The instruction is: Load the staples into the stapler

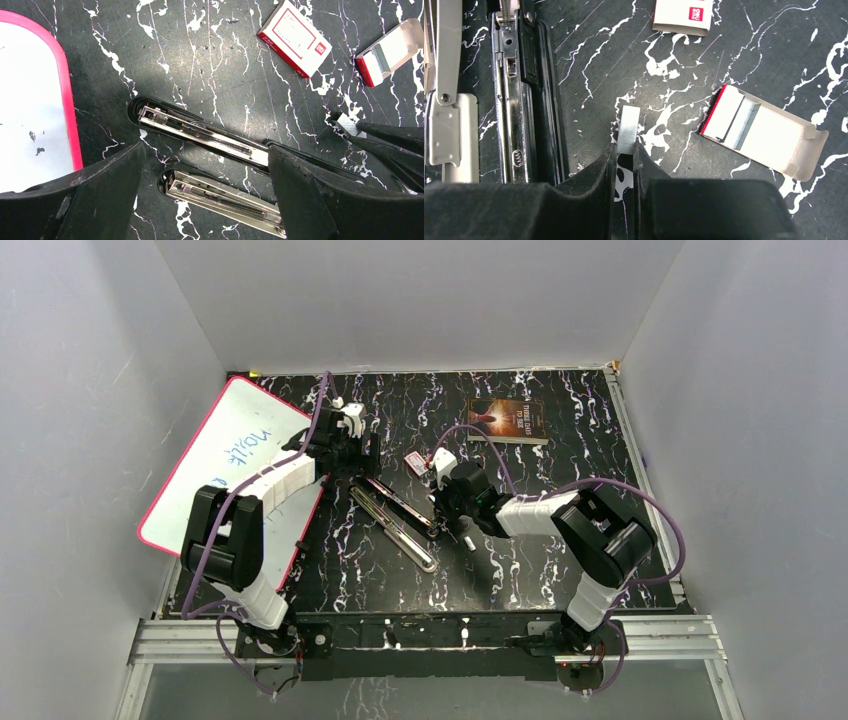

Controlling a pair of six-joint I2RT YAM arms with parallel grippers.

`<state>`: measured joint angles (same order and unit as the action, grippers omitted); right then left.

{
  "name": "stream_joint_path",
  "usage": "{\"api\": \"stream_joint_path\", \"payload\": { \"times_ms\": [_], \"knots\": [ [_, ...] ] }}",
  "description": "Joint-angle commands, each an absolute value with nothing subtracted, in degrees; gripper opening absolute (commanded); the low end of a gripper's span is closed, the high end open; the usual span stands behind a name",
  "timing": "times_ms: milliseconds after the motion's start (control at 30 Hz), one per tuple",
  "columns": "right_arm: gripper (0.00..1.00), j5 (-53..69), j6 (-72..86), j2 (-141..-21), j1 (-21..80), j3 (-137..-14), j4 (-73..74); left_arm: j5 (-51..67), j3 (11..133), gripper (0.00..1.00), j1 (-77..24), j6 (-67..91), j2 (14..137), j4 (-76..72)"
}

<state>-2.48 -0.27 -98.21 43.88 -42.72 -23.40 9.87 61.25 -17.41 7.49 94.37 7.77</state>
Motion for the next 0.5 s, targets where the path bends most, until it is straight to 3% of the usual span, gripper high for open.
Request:
{"api": "stream_joint_path", "payload": {
  "times_ms": [0, 333, 467],
  "knots": [
    [0.05, -0.94, -0.70, -98.94, 43.80, -45.08, -22.12, 10.03, 63.39, 0.91, -17.24, 7.12, 93.45, 8.44],
    [0.35, -3.97, 0.60, -99.49, 43.69, -43.91, -23.60, 10.19, 63.28, 0.91, -17.23, 7.12, 93.46, 8.35],
    [0.42, -4.01, 2.14, -100.68, 43.69, -42.52, -25.51, 10.04, 63.28, 0.91, -17.23, 7.03, 93.34, 8.34]
  ]
}}
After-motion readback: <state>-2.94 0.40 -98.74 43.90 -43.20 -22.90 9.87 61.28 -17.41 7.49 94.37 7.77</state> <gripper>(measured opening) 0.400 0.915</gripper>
